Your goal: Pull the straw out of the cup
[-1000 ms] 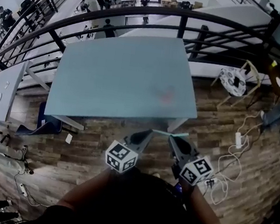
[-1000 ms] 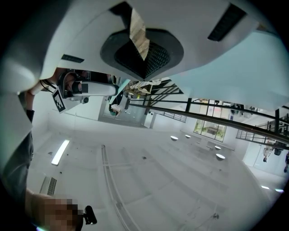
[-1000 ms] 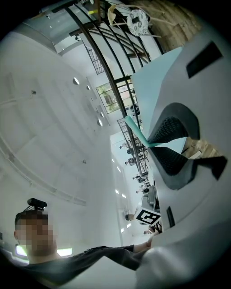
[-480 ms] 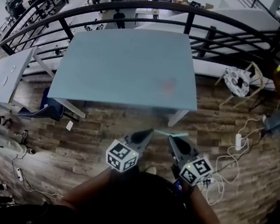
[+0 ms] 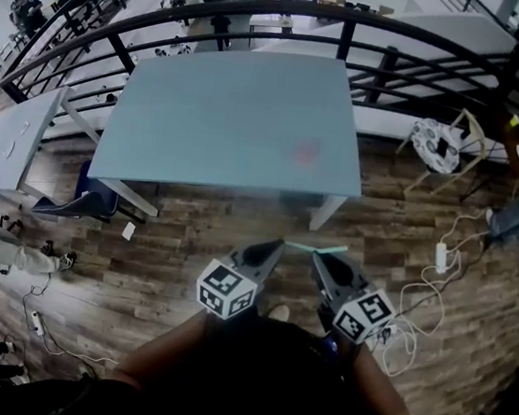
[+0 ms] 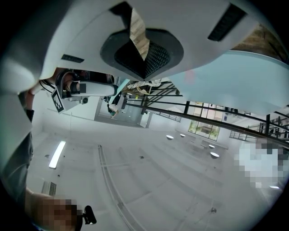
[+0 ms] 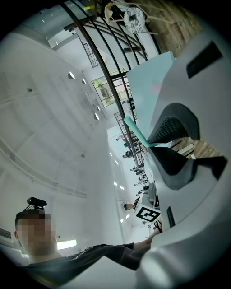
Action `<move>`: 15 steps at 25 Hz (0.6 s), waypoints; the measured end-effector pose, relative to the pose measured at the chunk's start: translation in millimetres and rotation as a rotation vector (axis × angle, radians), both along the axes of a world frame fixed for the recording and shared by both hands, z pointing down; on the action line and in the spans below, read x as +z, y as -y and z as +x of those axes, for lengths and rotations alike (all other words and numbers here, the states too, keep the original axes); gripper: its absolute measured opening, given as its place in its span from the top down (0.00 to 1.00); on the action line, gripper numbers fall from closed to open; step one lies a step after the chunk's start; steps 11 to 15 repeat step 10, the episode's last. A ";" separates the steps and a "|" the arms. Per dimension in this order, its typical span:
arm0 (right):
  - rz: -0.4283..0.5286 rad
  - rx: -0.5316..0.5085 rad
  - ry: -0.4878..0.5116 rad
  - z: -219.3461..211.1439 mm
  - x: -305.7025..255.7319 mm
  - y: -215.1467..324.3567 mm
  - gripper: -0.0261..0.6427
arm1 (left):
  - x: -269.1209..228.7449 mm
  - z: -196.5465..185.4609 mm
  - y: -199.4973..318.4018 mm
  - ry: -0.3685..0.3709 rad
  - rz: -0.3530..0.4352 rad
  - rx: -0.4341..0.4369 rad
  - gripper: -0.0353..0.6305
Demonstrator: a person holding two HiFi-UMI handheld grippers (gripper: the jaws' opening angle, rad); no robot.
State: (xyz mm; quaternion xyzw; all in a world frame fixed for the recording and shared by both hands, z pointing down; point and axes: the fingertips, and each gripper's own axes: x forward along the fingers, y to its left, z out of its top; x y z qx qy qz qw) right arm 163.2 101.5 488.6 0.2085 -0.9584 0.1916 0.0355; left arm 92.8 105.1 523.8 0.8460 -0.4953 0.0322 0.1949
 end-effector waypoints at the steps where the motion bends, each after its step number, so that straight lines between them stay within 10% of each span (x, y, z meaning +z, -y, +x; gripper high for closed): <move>1: -0.004 0.004 0.000 0.9 -0.4 -0.9 0.90 | 0.0 1.1 -0.8 0.000 -0.001 0.004 0.93; 15: -0.011 0.018 0.001 3.4 5.5 1.5 0.90 | 2.6 4.6 3.5 0.007 -0.001 0.024 0.93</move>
